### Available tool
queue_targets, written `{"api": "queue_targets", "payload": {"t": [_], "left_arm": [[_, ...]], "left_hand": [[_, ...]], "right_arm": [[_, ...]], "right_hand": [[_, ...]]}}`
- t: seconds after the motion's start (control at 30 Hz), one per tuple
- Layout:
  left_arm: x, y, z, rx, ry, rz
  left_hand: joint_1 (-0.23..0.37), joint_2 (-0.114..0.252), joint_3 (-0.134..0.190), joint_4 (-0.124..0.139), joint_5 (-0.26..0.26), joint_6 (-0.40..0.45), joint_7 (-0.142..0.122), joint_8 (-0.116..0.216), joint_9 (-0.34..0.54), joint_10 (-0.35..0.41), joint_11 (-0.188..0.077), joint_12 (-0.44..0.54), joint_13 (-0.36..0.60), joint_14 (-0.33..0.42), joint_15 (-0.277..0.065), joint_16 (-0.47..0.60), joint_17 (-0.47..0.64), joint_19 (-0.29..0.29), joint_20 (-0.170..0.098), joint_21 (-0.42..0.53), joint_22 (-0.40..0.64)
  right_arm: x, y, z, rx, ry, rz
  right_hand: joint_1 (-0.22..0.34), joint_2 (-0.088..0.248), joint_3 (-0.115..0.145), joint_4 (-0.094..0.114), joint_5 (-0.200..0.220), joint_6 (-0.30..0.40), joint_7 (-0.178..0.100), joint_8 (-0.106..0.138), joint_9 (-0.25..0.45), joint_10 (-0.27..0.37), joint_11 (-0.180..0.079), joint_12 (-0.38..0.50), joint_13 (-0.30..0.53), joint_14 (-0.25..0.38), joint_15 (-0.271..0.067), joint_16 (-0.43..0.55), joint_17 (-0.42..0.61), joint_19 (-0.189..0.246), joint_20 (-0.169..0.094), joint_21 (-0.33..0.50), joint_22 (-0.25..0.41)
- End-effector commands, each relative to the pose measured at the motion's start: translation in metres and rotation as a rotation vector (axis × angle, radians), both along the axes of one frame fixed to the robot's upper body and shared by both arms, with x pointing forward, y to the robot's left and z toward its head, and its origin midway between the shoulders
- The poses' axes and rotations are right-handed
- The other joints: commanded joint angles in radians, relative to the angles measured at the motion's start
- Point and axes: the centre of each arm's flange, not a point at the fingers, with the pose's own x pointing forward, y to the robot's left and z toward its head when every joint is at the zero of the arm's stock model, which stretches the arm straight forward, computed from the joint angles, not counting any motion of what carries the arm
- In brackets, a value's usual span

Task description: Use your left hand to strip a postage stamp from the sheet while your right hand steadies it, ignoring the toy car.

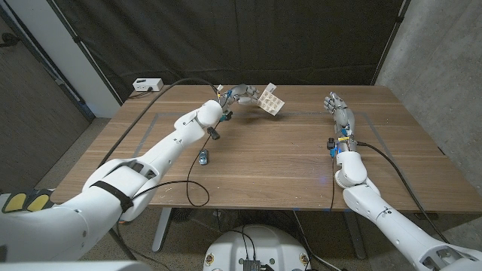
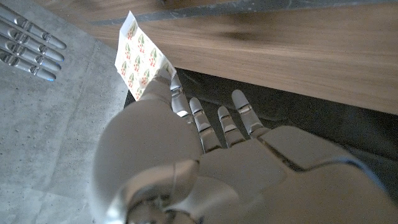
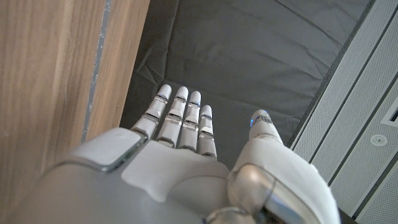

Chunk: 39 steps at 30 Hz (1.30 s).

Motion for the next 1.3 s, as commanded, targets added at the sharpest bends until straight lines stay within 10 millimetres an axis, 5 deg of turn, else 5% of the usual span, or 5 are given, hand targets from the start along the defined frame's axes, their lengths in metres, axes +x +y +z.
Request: {"api": "queue_targets", "payload": {"t": [0.03,0.3,0.53,0.83,1.3], "left_arm": [[-0.002,-0.005,-0.001,-0.154,0.161,-0.180],[-0.010,-0.010,0.001,-0.153,0.162,-0.220],[-0.012,-0.013,0.007,-0.125,0.167,-0.256],[-0.020,-0.019,0.023,-0.018,0.115,-0.266],[-0.030,-0.022,0.040,0.093,0.062,-0.258]], "left_hand": [[0.002,0.015,0.006,0.009,0.010,-0.009,0.001,0.033,0.028,0.000,0.002,0.008,0.006,-0.006,-0.039,-0.004,0.004,-0.006,-0.004,0.008,0.005],[-0.002,0.022,0.008,0.021,0.019,-0.027,0.003,0.045,0.055,-0.011,0.005,0.008,0.011,-0.013,-0.037,-0.009,0.008,-0.012,-0.007,0.009,0.007],[0.003,0.036,0.032,0.039,0.030,-0.046,0.042,0.075,0.109,-0.026,0.011,0.010,0.022,-0.035,-0.031,-0.021,0.018,-0.031,-0.014,0.016,0.011],[0.032,0.022,0.071,0.029,-0.001,-0.013,0.078,0.126,0.165,-0.029,0.007,0.020,0.031,-0.042,-0.037,-0.031,0.030,-0.040,-0.033,0.028,0.009],[0.055,-0.013,0.098,-0.003,-0.020,0.063,0.113,0.159,0.176,0.000,-0.012,0.041,0.033,-0.030,-0.054,-0.043,0.032,-0.037,-0.052,0.045,0.012]], "right_arm": [[-0.025,0.010,0.008,-0.095,-0.042,-0.127],[-0.045,0.020,0.017,-0.164,-0.085,-0.241],[-0.058,0.030,0.026,-0.240,-0.121,-0.343],[-0.072,0.037,0.042,-0.347,-0.184,-0.468],[-0.092,0.056,0.059,-0.536,-0.304,-0.658]], "right_hand": [[0.042,-0.004,0.014,-0.006,0.009,0.028,-0.012,0.010,0.002,0.015,-0.023,0.008,0.003,0.013,-0.019,0.003,0.000,0.015,-0.005,0.009,0.003],[0.164,-0.005,0.051,-0.011,0.008,0.064,-0.039,0.013,0.003,0.045,-0.053,0.015,0.003,0.061,-0.071,0.015,0.006,0.050,-0.026,0.031,0.005],[0.324,-0.003,0.077,-0.005,-0.002,0.141,-0.096,0.025,0.004,0.126,-0.111,0.037,0.004,0.165,-0.169,0.070,0.047,0.102,-0.053,0.082,0.019],[0.430,-0.038,0.047,0.001,0.007,0.239,-0.145,0.044,0.006,0.227,-0.137,0.065,0.006,0.253,-0.225,0.158,0.129,0.128,-0.081,0.137,0.036],[0.534,-0.061,-0.007,0.012,0.017,0.359,-0.177,0.049,0.008,0.353,-0.159,0.086,0.021,0.322,-0.236,0.314,0.279,0.123,-0.113,0.200,0.055]]}}
